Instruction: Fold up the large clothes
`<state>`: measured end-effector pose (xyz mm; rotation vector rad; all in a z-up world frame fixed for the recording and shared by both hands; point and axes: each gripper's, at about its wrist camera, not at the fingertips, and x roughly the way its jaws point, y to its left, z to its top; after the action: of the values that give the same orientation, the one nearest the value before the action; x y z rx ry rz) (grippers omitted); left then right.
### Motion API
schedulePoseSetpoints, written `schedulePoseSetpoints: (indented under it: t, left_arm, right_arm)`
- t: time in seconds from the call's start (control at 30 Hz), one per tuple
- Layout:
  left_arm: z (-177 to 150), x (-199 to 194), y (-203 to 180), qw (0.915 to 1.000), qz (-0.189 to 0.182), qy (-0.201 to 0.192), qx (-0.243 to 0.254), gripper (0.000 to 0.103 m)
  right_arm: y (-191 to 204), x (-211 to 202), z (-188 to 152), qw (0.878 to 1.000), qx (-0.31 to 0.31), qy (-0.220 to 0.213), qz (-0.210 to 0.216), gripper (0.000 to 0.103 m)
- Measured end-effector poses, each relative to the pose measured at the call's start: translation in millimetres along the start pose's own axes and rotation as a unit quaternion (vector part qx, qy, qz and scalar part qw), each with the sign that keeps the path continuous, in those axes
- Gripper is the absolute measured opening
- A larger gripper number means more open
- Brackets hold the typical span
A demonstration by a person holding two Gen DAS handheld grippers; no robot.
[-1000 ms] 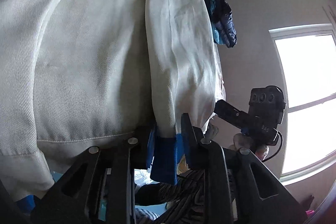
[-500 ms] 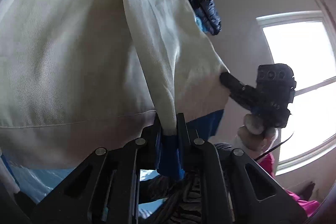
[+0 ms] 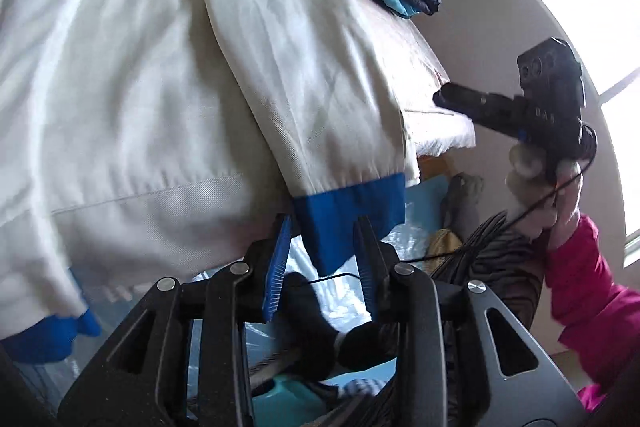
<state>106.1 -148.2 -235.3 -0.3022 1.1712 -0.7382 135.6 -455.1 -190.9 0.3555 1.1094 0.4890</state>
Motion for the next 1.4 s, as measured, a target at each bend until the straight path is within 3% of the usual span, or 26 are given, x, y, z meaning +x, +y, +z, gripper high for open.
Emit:
schedulePoseSetpoints:
  t: [0.1,0.27,0.37,0.43,0.5,0.67,0.77,0.9,1.07,1.13,1.27,1.4]
  left_arm:
    - [-4.2,-10.0,-15.4,0.9996,0.013,-0.019,0.018,0.031]
    - [8.0,-4.8,-39.4,0.9983,0.014,-0.032,0.047,0.031]
    - [16.8,9.9,-39.2,0.9977,0.023,-0.024,0.059,0.031]
    - [22.7,20.4,-38.8,0.9966,0.042,-0.025,0.067,0.031]
    - [25.7,29.4,-29.5,0.9960,0.056,-0.023,0.065,0.031]
    - [31.0,45.6,-2.9,0.9977,0.057,-0.007,0.036,0.031]
    - [30.4,47.7,0.4,0.9976,0.054,-0.009,0.043,0.031]
    - [29.3,48.6,0.2,0.9970,0.052,-0.006,0.058,0.031]
    - [25.4,45.1,0.8,0.9975,0.038,-0.006,0.059,0.031]
    - [25.2,46.3,3.6,0.9977,0.032,-0.006,0.058,0.031]
    - [25.7,44.5,4.5,0.9978,0.025,-0.007,0.061,0.031]
    - [26.3,42.8,6.7,0.9977,0.020,-0.008,0.065,0.031]
  right_arm:
    - [-11.1,-19.5,8.8,0.999,0.009,-0.030,0.006,0.039]
    - [-33.4,-30.2,59.9,0.995,0.041,-0.081,0.040,0.039]
    - [-40.5,-18.1,99.9,0.993,0.044,-0.094,0.059,0.044]
    - [-44.5,-5.9,127.0,0.993,0.028,-0.100,0.049,0.058]
    - [-50.4,13.1,154.0,0.993,0.024,-0.105,0.043,0.061]
    - [-76.1,82.2,207.3,0.993,0.062,-0.085,0.046,0.061]
    - [-89.5,119.6,228.2,0.995,0.073,-0.074,0.014,0.061]
    - [-114.4,151.9,248.4,0.992,0.109,-0.065,0.005,0.061]
    - [-129.4,156.1,261.4,0.983,0.156,-0.076,0.066,0.061]
    - [-130.1,157.4,261.7,0.978,0.170,-0.072,0.095,0.046]
    - [-125.6,165.9,259.0,0.977,0.178,-0.055,0.106,0.038]
    - [-122.6,164.5,244.3,0.968,0.196,-0.040,0.152,0.036]
